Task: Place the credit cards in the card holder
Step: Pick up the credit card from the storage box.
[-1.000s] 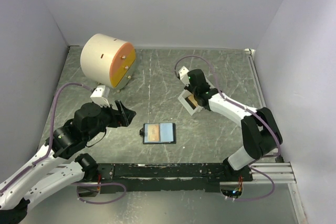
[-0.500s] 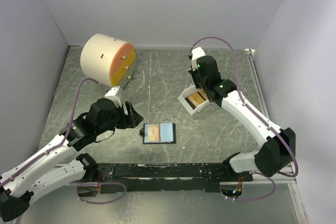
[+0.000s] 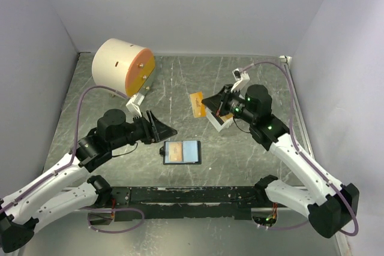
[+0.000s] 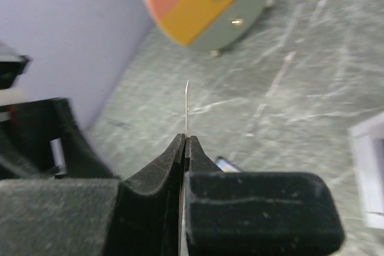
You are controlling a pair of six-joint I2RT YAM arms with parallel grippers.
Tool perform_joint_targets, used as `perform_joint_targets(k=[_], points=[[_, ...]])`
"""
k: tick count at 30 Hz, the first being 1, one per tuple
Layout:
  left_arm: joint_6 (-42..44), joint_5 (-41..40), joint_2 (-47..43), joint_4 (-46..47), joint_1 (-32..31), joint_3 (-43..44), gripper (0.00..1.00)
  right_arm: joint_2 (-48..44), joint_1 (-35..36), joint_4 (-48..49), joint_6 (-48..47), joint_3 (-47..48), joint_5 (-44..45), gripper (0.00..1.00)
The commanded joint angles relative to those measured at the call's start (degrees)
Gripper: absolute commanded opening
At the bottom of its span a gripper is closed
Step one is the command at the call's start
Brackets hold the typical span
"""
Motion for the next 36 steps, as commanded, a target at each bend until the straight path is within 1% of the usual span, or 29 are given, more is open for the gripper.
perform_joint_targets(k=[1,5,8,13,15,19,21,23,27,36], points=[[-7.1,4.0,-1.5,10.5,0.3,-1.2,0.70,-3.5,0.1,16.2,17.3,-5.8,-12.1,0.00],[-8.7,2.3,-1.8,12.6,0.3,-1.0,0.72,-5.8,0.2,21.9,22.4,-8.4,-15.7,0.00],[-9.4,1.3,-1.8,15.0,0.3,-1.0,0.72,-6.5,0.2,23.4,24.8,-9.4,-17.8,0.00],[-8.8,0.3,-0.2,17.1,0.3,0.0,0.68,-7.8,0.2,28.0,29.4,-12.7,-20.6,0.00],[-8.7,0.6,0.7,18.5,0.3,0.1,0.65,-7.8,0.2,28.9,30.2,-13.4,-22.0,0.00],[-8.5,2.3,3.1,21.3,0.3,0.3,0.63,-8.0,0.2,28.4,30.3,-13.9,-23.7,0.00],[-8.3,2.9,4.1,22.3,0.3,0.4,0.58,-8.4,0.2,27.1,29.9,-14.0,-23.7,0.00],[-8.5,3.4,4.6,23.2,0.3,0.2,0.48,-8.4,0.2,26.5,29.6,-14.2,-24.2,0.00],[-8.8,2.9,4.4,24.1,0.3,-0.5,0.30,-8.5,0.2,24.9,28.9,-14.4,-24.0,0.00],[-8.7,2.8,3.9,25.5,0.3,-1.7,0.08,-7.5,0.2,23.6,27.9,-15.5,-24.9,0.00]])
